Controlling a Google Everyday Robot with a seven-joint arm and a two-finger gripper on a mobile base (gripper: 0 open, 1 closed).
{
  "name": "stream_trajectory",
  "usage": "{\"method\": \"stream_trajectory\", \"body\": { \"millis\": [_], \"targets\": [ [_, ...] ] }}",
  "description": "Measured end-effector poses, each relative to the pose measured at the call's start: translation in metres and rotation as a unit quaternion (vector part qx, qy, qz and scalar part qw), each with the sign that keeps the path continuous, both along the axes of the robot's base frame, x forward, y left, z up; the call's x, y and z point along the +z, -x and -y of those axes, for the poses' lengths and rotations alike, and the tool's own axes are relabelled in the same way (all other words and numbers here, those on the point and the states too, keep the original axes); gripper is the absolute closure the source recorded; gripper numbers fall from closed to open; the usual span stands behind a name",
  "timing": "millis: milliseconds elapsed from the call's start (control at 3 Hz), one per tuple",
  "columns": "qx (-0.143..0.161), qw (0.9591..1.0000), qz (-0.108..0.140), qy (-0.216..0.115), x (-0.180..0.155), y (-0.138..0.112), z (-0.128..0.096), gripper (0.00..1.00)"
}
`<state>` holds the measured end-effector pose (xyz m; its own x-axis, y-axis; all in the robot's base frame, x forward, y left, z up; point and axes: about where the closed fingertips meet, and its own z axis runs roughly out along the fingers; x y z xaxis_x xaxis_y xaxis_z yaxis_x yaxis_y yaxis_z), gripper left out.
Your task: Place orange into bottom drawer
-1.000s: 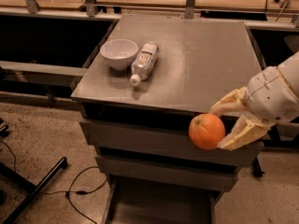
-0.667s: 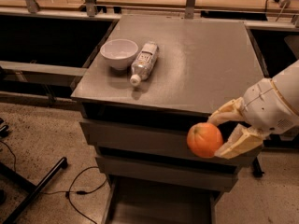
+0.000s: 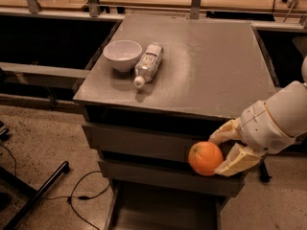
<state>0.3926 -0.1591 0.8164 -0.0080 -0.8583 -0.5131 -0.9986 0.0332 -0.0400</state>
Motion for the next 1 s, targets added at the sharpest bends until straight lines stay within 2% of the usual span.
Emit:
{"method": "stream_trajectory", "body": {
  "millis": [667,1000],
  "targets": [
    [-0.015,0.9992,-0.037,0.000,-0.059,-0.014,-0.003,1.00],
    [-0.030,0.9982,-0.052,0.000,-0.085,-0.022,0.003,1.00]
  ]
}}
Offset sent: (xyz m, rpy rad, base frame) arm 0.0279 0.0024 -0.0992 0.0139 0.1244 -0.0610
